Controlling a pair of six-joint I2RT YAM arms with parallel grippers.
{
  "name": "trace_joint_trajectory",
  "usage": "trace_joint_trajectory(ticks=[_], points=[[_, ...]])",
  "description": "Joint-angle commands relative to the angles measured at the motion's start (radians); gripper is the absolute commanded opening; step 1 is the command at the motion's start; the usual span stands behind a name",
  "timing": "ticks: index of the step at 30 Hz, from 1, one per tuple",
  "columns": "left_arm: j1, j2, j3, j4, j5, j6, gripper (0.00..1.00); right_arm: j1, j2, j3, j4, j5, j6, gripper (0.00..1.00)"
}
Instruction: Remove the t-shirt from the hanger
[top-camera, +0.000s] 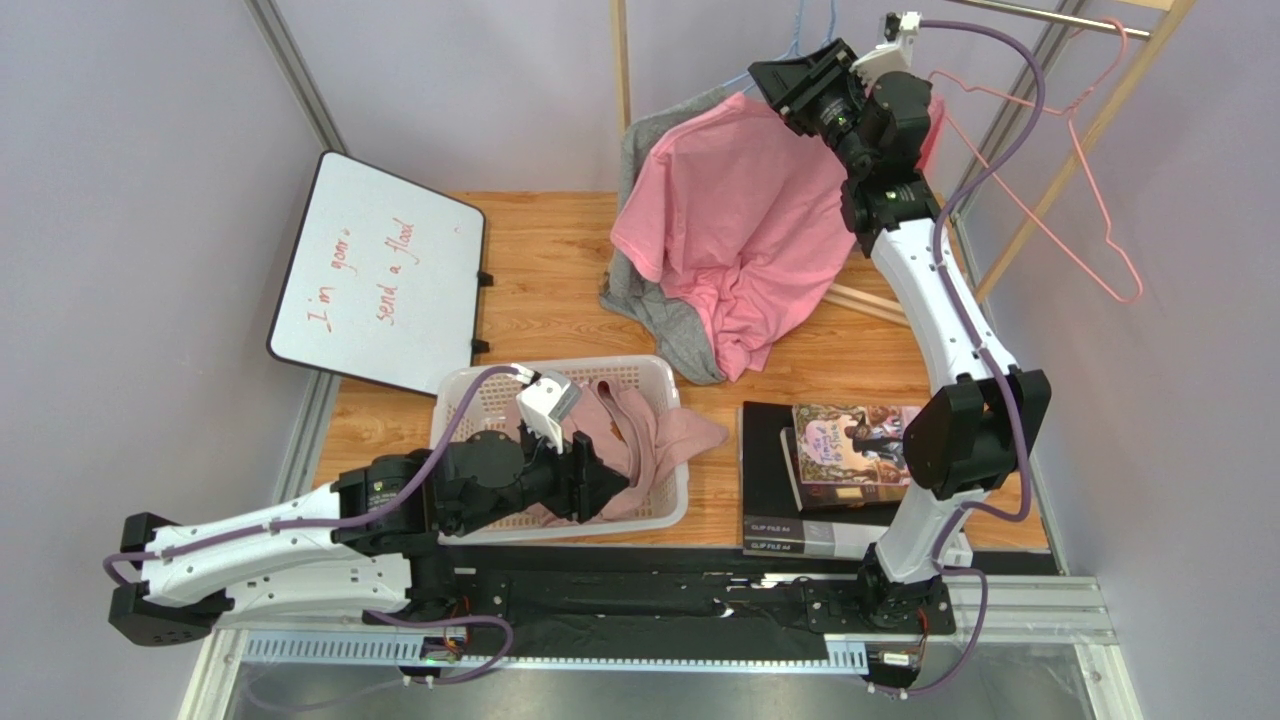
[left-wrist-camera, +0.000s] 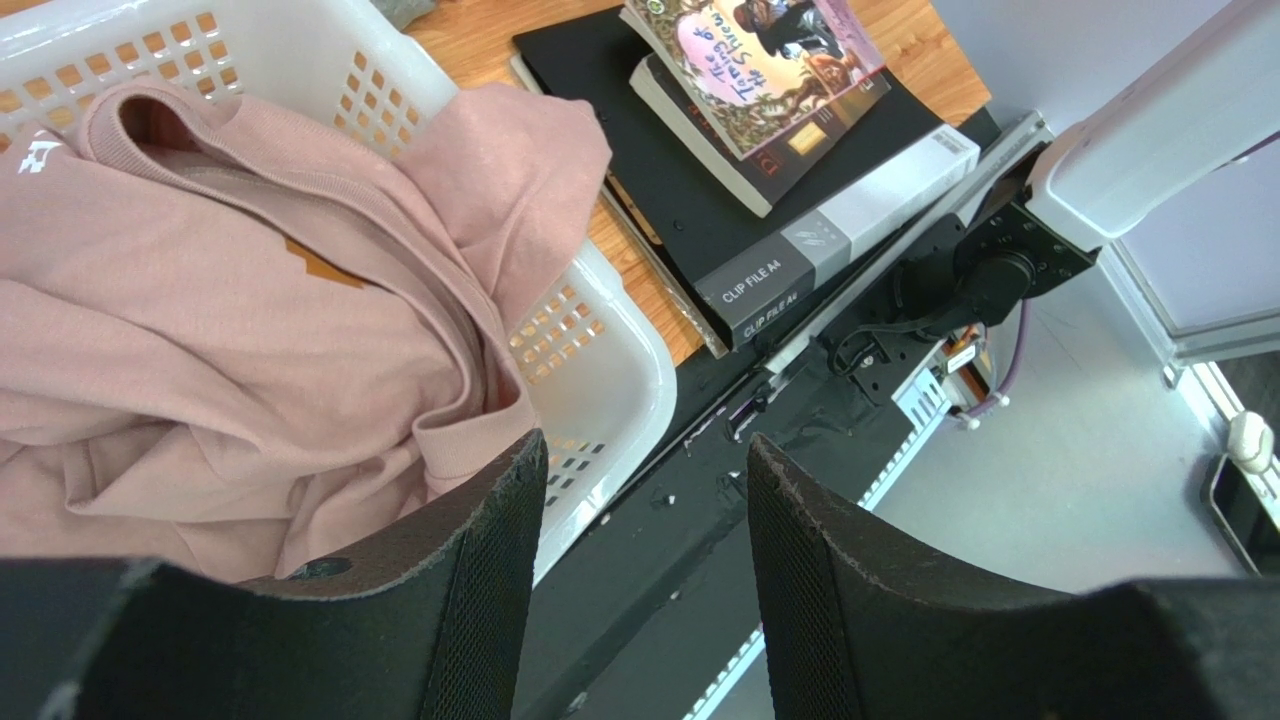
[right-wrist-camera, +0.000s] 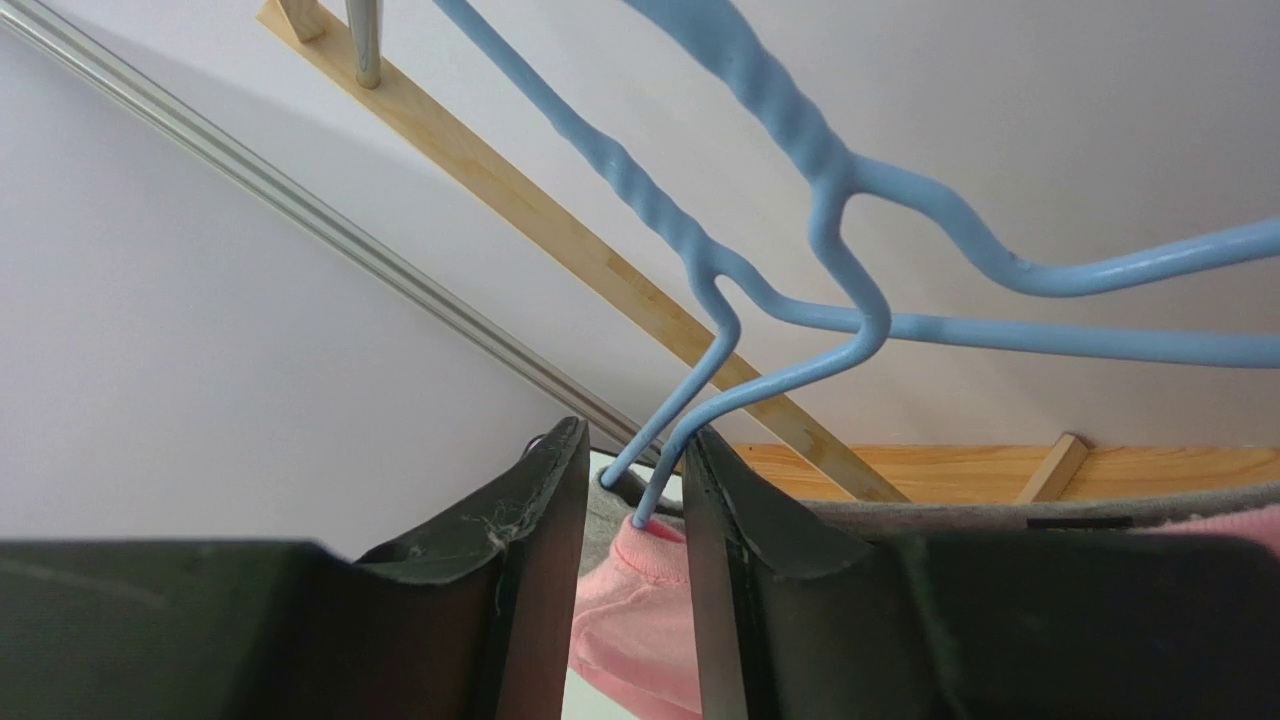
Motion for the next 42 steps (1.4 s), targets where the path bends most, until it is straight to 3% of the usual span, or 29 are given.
trace_joint_trajectory(ticks=[1,4,7,11,12,13,26,33,38,42], points=[[0.002,-0.016,-0.005,0.009,-0.014,-0.009,0.57,0.003,0.004,0.055,0.048,-0.005,0.01,0.32],[0.002,-0.015,-0.005,0.009,-0.011,-0.008,0.57,0.004,0.015,0.064,0.052,-0.012,0.015,0.27],[0.002,-0.019,-0.007,0.006,-0.01,-0.009,0.57,0.006,0.018,0.072,0.04,-0.013,0.023,0.12],[0.002,-0.027,-0.01,0.006,-0.013,-0.011,0.57,0.012,-0.011,0.035,0.023,0.008,0.009,0.08],[0.002,-0.026,-0.01,0.004,-0.013,-0.012,0.57,0.012,-0.029,0.027,0.02,0.013,0.004,0.01],[0.002,-0.026,-0.01,0.004,-0.013,-0.012,0.57,0.013,-0.036,0.021,0.006,0.018,0.001,0.0],[0.002,0.005,0.006,0.025,0.007,-0.005,0.57,0.007,-0.203,-0.106,0.064,0.03,-0.078,0.0],[0.002,0.013,0.006,0.044,0.022,-0.002,0.57,0.007,-0.236,-0.155,0.064,0.004,-0.308,0.0],[0.002,0.019,0.012,0.045,0.024,0.003,0.57,0.009,-0.249,-0.201,0.061,0.013,-0.558,0.0],[0.002,0.037,0.012,0.055,0.027,0.009,0.57,0.016,-0.27,-0.285,0.139,-0.016,-0.721,0.0]])
